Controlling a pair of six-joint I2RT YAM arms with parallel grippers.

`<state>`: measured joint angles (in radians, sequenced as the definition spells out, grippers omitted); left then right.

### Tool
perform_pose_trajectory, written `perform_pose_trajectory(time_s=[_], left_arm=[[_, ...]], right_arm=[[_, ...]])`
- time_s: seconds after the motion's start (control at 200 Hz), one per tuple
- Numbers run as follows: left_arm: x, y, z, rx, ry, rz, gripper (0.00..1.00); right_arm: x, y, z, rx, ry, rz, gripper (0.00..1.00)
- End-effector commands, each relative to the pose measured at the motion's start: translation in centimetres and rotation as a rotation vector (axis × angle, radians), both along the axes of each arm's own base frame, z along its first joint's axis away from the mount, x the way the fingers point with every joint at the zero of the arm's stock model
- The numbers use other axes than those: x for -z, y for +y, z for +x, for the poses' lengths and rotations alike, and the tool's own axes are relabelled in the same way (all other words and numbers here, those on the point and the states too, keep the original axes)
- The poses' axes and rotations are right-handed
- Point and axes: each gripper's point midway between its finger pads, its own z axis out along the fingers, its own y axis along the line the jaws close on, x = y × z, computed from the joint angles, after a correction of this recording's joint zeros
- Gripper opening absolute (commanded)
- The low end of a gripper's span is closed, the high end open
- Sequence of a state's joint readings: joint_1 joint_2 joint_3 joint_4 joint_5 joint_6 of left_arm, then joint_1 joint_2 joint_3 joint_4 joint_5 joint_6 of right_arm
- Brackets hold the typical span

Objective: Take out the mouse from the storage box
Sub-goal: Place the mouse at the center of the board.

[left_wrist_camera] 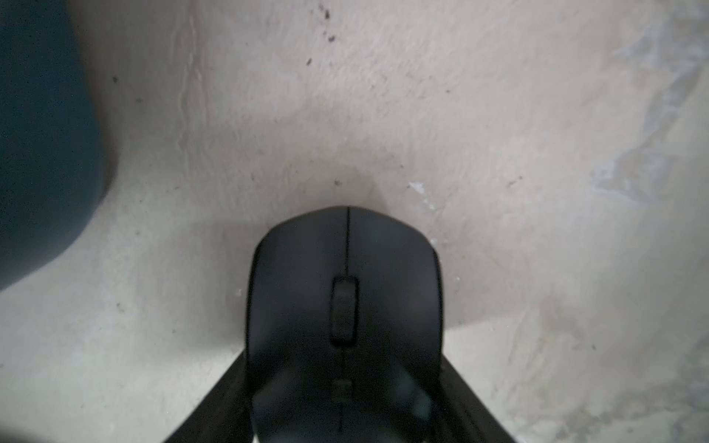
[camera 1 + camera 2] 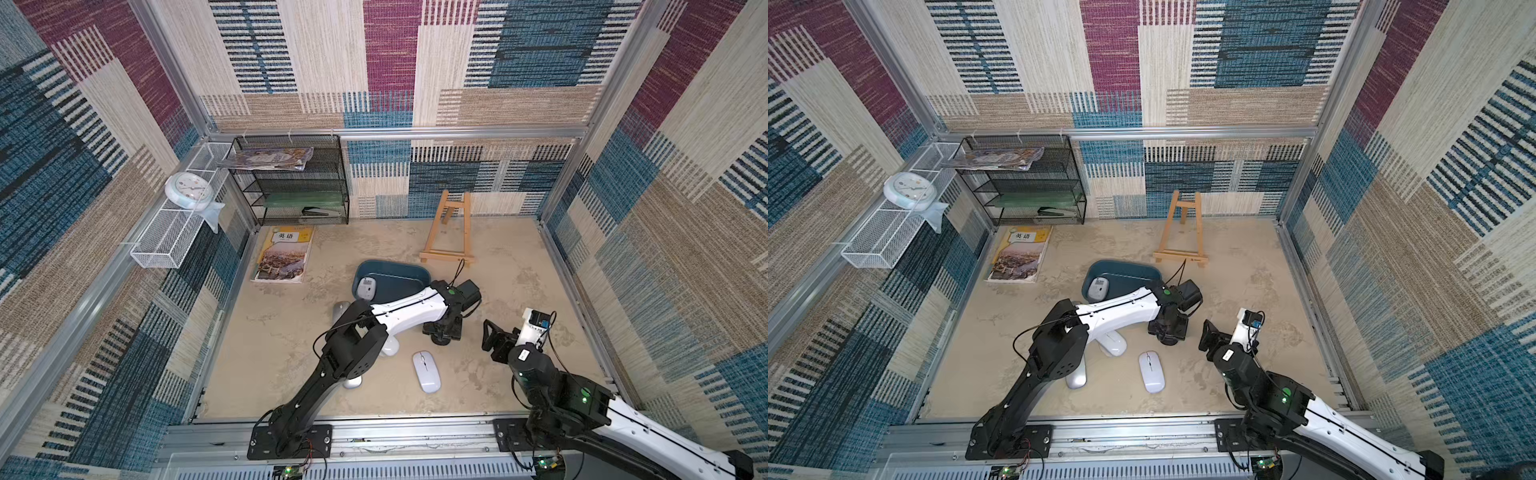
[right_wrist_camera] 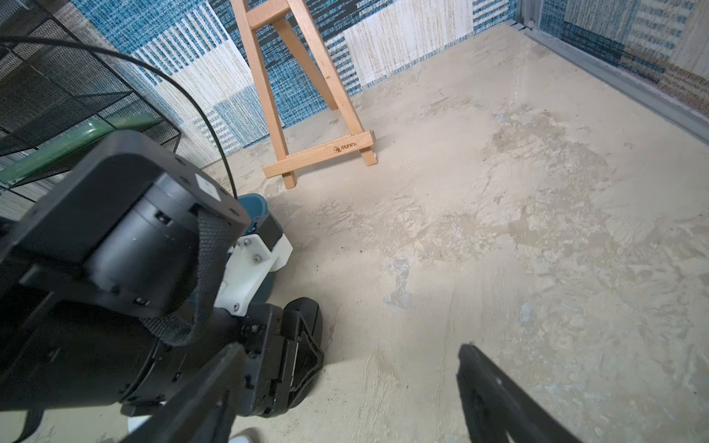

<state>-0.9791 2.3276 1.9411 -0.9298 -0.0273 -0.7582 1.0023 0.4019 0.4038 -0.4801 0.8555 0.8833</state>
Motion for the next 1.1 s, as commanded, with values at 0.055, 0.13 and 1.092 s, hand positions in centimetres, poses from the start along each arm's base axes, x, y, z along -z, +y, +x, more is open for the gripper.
perform_pose_trajectory(time_s=[0.055,0.13,1.092], left_arm=[[0.0,0.3,-0.1,0.004,0.002,0.019,0.58],[-0.4,0.4,-0.1,0.007,-0.003,0.017,0.72],[-11.9,13.7,6.9,-0.079,-0.337,0.154,0.96]], right_arm=[[-0.2,-0.4,0.1,0.021,-0.011,0.0,0.9],[-0.2,-0.4,0.1,0.026,-0.016,-0.002,0.9],[-0.2,1.6,0.8,-0.017,0.015,0.0,0.9]])
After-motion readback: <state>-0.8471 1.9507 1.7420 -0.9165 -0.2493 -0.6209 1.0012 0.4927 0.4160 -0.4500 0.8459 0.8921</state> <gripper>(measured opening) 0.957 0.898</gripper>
